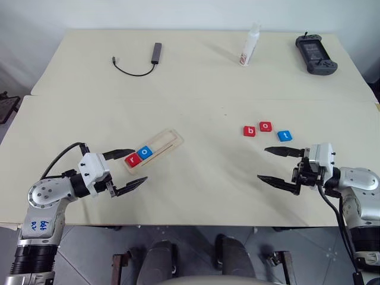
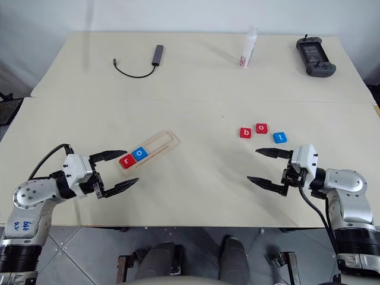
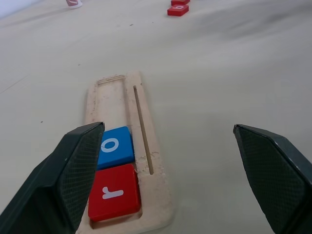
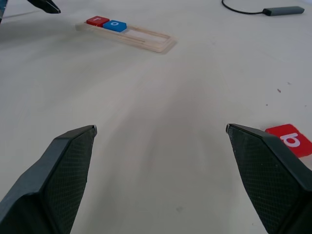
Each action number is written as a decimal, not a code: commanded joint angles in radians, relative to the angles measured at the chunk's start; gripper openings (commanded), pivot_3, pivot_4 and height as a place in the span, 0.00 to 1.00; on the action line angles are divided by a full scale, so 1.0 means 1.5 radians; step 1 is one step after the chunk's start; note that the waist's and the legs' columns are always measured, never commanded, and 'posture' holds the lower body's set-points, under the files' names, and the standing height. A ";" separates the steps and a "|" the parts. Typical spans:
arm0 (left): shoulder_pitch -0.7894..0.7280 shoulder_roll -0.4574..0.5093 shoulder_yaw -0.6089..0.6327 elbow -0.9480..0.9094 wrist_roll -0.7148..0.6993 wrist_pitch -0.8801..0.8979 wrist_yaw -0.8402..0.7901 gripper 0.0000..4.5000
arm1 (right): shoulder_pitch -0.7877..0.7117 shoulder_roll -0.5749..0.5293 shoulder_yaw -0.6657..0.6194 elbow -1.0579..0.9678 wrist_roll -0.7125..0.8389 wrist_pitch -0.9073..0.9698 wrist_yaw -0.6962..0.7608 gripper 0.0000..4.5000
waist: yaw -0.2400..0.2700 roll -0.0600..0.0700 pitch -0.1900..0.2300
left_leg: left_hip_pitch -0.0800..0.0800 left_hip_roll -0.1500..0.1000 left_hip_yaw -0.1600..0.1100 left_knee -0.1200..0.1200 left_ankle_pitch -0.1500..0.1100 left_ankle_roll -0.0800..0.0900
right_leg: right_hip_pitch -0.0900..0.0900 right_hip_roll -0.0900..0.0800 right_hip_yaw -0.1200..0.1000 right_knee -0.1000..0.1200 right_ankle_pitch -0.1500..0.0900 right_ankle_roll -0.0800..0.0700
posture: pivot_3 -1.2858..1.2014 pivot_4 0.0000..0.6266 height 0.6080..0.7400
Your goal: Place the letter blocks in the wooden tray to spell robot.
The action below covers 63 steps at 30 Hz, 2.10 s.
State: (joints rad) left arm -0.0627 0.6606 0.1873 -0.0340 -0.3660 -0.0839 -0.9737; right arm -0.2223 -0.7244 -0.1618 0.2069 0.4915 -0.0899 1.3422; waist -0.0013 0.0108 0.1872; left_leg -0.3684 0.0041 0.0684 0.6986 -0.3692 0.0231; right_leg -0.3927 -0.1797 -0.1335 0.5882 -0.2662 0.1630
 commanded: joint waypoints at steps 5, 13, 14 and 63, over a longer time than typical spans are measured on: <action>0.016 -0.026 0.039 -0.005 -0.026 0.007 0.039 1.00 | -0.026 0.031 0.006 -0.021 0.011 0.003 -0.004 0.99 | 0.000 0.000 0.000 | 0.000 0.000 0.000 0.000 0.000 0.000 | 0.000 0.000 0.000 0.000 0.000 0.000 | 0.52 0.24 1.00; 0.109 -0.013 0.128 0.076 -0.039 -0.018 0.027 1.00 | -0.087 0.103 0.070 -0.099 0.035 0.053 0.002 0.99 | -0.008 0.000 0.000 | 0.000 0.002 0.000 0.000 0.000 0.000 | 0.000 0.001 0.000 0.000 0.000 0.000 | 0.52 0.24 1.00; 0.120 -0.013 0.136 0.086 -0.038 -0.024 0.024 1.00 | -0.092 0.109 0.079 -0.106 0.036 0.056 0.006 0.99 | -0.004 0.000 0.000 | 0.000 0.001 0.000 0.000 0.000 0.000 | 0.000 0.001 0.000 0.000 0.000 0.000 | 0.52 0.24 1.00; -0.248 -0.052 -0.227 0.133 0.121 0.036 -0.103 0.75 | 0.108 -0.012 -0.067 -0.188 0.045 0.075 -0.032 1.00 | 0.020 0.001 -0.001 | 0.000 -0.001 0.000 0.001 0.000 0.000 | 0.000 0.000 -0.001 0.001 0.000 0.000 | 0.52 0.24 1.00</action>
State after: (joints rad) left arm -0.4116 0.5913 -0.1267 0.1965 -0.2034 -0.0405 -1.1176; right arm -0.0854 -0.7163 -0.2039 -0.0439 0.5340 0.0238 1.2911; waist 0.0284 0.0118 0.1860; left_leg -0.3688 0.0022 0.0689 0.6998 -0.3691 0.0232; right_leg -0.3924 -0.1801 -0.1344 0.5891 -0.2662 0.1631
